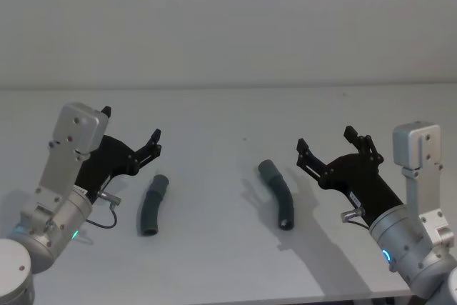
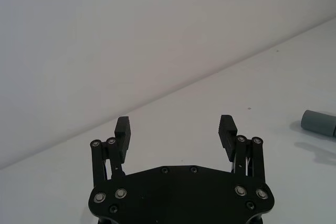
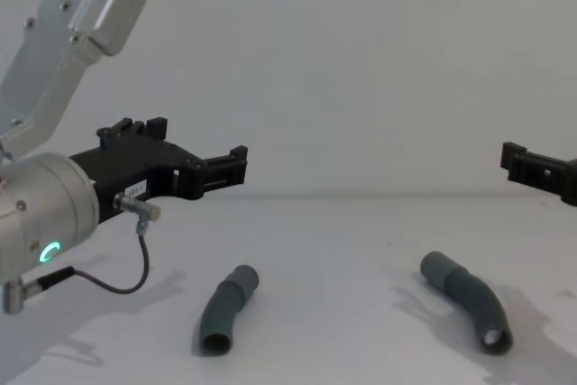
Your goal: Use both hands to pick up one end of the pipe from the table, align the ends, and insert them.
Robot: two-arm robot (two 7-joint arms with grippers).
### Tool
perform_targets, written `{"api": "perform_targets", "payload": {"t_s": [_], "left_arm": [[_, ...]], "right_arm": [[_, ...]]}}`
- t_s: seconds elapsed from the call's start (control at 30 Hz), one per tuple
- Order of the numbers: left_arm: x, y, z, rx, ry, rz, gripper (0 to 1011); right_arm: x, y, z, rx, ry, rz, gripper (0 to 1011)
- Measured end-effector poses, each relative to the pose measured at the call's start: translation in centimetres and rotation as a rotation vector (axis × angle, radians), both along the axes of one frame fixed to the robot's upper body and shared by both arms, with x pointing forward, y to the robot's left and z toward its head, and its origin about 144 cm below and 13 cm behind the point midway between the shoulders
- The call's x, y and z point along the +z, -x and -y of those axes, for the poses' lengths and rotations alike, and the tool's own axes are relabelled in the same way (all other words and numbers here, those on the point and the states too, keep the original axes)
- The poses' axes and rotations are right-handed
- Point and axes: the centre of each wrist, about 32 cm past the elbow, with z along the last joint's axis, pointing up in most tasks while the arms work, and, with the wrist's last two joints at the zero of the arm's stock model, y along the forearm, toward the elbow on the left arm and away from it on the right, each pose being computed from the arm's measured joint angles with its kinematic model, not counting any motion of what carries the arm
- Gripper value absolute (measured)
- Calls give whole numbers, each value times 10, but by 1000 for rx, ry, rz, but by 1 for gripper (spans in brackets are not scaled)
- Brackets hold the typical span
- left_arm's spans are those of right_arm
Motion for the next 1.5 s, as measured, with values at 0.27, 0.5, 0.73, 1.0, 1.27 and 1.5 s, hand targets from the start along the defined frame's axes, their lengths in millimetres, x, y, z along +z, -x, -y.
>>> {"api": "perform_targets", "payload": {"t_s": [0.27,0.5,0.73,1.0,1.27,1.5], "left_arm": [[0,0,0,0,0,0,1001],[0,0,0,0,0,0,1001],[0,0,0,0,0,0,1001],[0,0,0,0,0,0,1001],[0,0,0,0,0,0,1001],[0,0,0,0,0,0,1001]], "right_arm": [[0,0,0,0,0,0,1000],[0,0,0,0,0,0,1000],[0,0,0,0,0,0,1000],[0,0,0,0,0,0,1000],[0,0,0,0,0,0,1000],[0,0,0,0,0,0,1000]]}}
